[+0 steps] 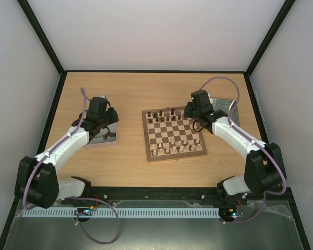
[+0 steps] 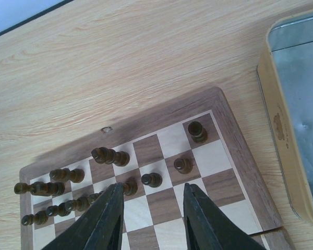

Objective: Set up the chess pieces on the board
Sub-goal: Pick up the chess piece from the storage box, then place the chess piece on the chessboard.

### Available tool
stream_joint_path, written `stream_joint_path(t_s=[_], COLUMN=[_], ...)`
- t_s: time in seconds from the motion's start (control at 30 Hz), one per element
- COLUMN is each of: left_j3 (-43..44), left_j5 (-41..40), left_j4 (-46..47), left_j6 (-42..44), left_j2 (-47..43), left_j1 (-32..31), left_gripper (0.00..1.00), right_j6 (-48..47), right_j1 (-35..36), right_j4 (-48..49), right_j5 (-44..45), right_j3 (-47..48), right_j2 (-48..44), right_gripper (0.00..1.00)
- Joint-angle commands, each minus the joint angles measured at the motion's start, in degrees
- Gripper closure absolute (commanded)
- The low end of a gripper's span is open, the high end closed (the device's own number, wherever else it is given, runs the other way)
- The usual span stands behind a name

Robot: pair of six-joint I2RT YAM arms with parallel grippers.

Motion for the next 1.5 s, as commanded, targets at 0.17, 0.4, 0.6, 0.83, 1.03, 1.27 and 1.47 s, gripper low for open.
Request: stream_joint_path(t_s=[0.17,0.4,0.6,0.83,1.03,1.27,1.47], left_j3=[-4.7,-9.5,-13.6,-16.7,-18.6,-17.8,-18.2], left_j5=[-7.3,-17.1,-20.1,-18.6,-14.4,-12.1,-12.0], left_j4=[16.4,34.0,47.1,59.9,71.0,74.6,76.2], left_j6=[4.8,11.5,14.1,14.7,17.2,20.5,20.2], left_j2=[-1.0,4.8,10.5,16.3,20.6,26.0,28.2], left_j1=[-17.2,-28.4,-31.9,-33.9,-34.1,-34.0,-34.1], left_gripper=[0.97,0.97,0.98,0.97,0.94,0.91,0.81], right_j6=[5.5,8.4,8.5,8.4,8.7,8.4,8.5], right_j1=[-0.2,-0.2,-0.2,-0.2,-0.2,-0.2,-0.2], right_j4=[6.8,8.2,7.2,6.3,6.1,5.0,5.1], right_j5=[0.0,-1.8,-1.8,-3.0,-4.8,-4.7,-5.8], right_j3=[-6.7,-10.9,-11.8,-11.7,-12.5,-12.5,-11.7], right_j2=[-6.8,-9.7,-10.8,-11.2,-11.2,-11.6,-11.0], right_gripper=[0.69,0.69,0.68,0.69,0.69,0.68,0.68])
